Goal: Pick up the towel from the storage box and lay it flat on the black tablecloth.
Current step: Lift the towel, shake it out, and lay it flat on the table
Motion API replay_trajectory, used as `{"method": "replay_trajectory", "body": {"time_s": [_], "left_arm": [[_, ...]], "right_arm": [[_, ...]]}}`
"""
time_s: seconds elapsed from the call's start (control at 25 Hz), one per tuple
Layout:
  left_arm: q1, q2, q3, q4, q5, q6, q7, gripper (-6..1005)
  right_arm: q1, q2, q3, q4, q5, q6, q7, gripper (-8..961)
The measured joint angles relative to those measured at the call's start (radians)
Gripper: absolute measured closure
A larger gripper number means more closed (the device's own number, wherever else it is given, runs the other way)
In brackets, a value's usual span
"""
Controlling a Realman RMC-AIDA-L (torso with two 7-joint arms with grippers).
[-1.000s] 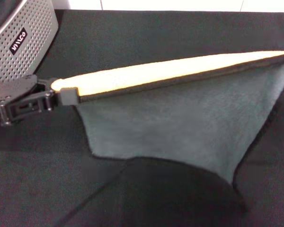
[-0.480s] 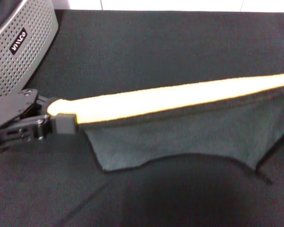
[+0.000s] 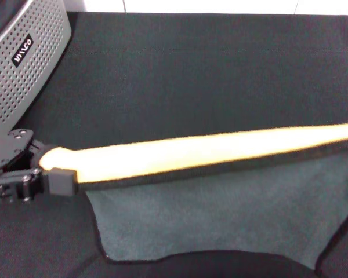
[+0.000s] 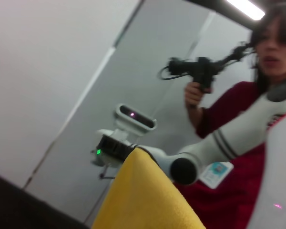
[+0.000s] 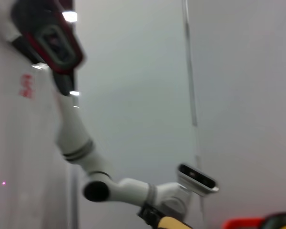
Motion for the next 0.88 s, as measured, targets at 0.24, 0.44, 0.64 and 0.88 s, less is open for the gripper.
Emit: {"method": "replay_trajectory", "body": {"time_s": [0.24, 0.44, 0.64, 0.88], "left_arm": [[-0.113, -0.031, -0.192, -0.226, 0.221, -0.009, 0.038, 968], [-0.18, -0.072, -0.394, -0.283, 0.446, -0.064, 0.044, 968], [-0.199, -0.091, -0.472, -0.284, 0.509, -0.136, 0.041, 967], [-0.195, -0.104, -0.48, -0.282, 0.51, -0.251, 0.046, 967]], "right_arm": [[0.088, 0.002, 0.0, 0.064, -0.136, 0.202, -0.003, 931], [0.19, -0.001, 0.0, 0.112, -0.228, 0.384, -0.013, 930], [0.24, -0.005, 0.0, 0.12, -0.274, 0.508, -0.016, 930], [0.257, -0.005, -0.007, 0.125, -0.281, 0.598, -0.021, 929]]}}
